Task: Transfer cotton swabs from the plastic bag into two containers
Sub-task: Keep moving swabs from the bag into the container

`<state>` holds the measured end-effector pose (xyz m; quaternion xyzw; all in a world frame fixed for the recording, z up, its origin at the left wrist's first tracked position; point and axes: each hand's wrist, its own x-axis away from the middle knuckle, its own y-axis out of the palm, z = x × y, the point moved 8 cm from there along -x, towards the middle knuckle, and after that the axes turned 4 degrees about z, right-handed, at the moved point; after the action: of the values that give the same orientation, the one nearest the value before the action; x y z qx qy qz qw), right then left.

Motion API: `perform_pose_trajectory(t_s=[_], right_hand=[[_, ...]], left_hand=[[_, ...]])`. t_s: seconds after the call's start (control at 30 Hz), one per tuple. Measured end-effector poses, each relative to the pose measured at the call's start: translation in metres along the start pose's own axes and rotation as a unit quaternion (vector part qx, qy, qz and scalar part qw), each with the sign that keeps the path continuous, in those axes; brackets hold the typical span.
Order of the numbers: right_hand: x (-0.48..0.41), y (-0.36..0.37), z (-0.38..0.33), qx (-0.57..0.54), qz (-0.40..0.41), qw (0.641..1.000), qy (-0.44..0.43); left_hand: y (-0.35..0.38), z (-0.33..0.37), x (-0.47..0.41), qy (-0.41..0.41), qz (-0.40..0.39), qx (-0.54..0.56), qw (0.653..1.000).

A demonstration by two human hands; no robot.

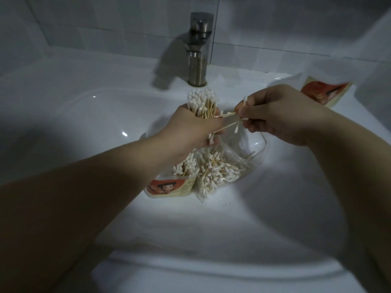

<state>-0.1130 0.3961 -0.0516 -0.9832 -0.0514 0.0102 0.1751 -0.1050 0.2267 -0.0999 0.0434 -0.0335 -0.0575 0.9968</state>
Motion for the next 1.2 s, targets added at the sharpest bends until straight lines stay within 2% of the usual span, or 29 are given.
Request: perform_pose_trajectory(t_s=[0.1,0.3,0.63,0.83,1.03,1.2], right_hand=[[-0.001,-0.002,0.003,0.007,0.01,1.0,0.006],[-0.005,-0.011,0.009,0.008,0.032,0.999,0.011],[-0.004,-0.008,0.009,0.034,0.027,0.999,0.012],[0.003,0.004,0.001,0.069,-0.019,0.997,-0.016],[0.009,0.016,-0.006,0.092,-0.05,0.994,-0.033],[0.011,0.019,-0.008,0.09,-0.04,0.995,-0.035]], left_hand=[[-0.003,-0.003,-0.001,-0.013,0.012,-0.009,1.0],[-0.021,-0.005,-0.009,-0.005,0.088,-0.076,0.993],[-0.016,0.0,-0.01,0.032,0.078,-0.065,0.994],[-0.006,0.009,-0.003,0.079,0.026,-0.165,0.983],[0.008,0.003,0.003,0.067,-0.064,-0.132,0.987],[0.013,0.0,0.004,0.065,-0.101,-0.191,0.974]])
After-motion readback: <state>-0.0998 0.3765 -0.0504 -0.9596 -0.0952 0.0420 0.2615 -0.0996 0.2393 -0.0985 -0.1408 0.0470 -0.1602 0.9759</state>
